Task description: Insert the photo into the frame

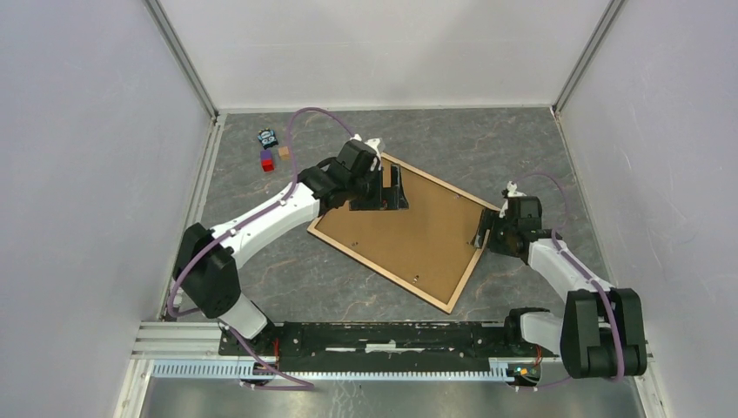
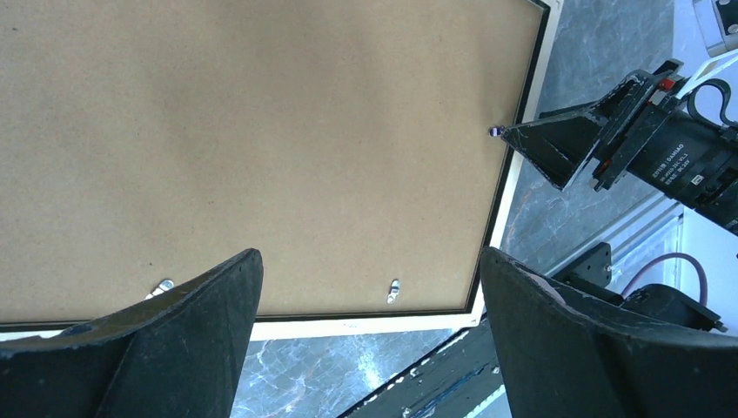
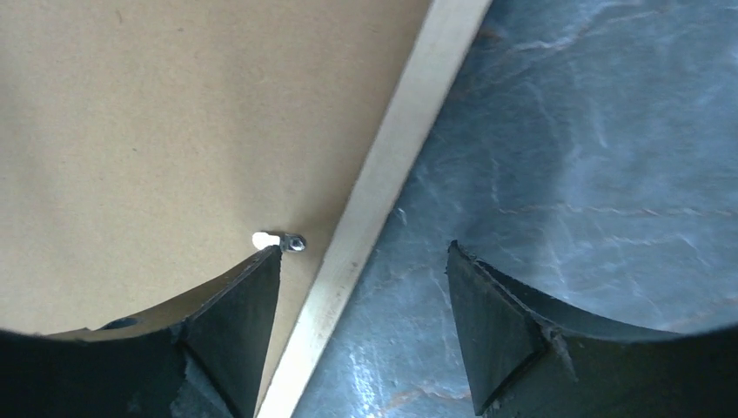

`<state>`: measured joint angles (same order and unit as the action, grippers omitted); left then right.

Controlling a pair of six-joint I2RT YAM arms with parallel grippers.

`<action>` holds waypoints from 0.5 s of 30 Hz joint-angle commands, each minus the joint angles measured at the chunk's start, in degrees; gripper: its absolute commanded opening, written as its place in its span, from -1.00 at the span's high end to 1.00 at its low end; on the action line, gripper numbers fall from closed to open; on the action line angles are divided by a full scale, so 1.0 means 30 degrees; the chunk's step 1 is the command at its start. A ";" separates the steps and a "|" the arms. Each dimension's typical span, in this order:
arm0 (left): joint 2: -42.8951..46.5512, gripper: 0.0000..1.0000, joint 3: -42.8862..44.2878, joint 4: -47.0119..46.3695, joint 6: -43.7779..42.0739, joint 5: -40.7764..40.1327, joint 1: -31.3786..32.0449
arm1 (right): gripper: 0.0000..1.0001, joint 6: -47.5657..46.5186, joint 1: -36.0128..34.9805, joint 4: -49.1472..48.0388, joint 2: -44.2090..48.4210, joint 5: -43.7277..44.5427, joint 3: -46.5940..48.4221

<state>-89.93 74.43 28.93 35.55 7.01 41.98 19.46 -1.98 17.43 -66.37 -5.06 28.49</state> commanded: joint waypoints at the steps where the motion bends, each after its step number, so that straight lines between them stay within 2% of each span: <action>1: -0.0301 -1.00 0.1568 0.0260 -0.1934 -0.0226 -0.0216 | -0.47 -0.0281 0.0015 -0.1667 -0.1193 -0.1176 0.0614; 6: 0.2612 -1.00 -0.0093 -0.0346 -0.3142 -0.1267 -0.1852 | -0.32 -0.1244 0.0015 -0.1648 -0.2559 -0.0350 0.1435; 9: 0.3316 -1.00 -0.0397 0.0764 -0.3615 -0.1389 -0.2817 | -0.14 -0.1521 0.0000 -0.1899 -0.3290 -0.0316 0.1869; 11: 0.3851 -1.00 -0.0920 0.1093 -0.3334 -0.1221 -0.3553 | 0.02 -0.1929 0.0017 -0.2094 -0.3757 -0.0125 0.2102; 15: 0.5558 -1.00 -0.3045 0.1081 -0.2238 -0.1437 -0.5136 | 0.59 -0.3018 0.0000 -0.2591 -0.4918 0.0023 0.2355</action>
<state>-77.54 70.65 31.11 29.06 4.43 29.76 15.44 -1.65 12.08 -77.25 -6.33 34.09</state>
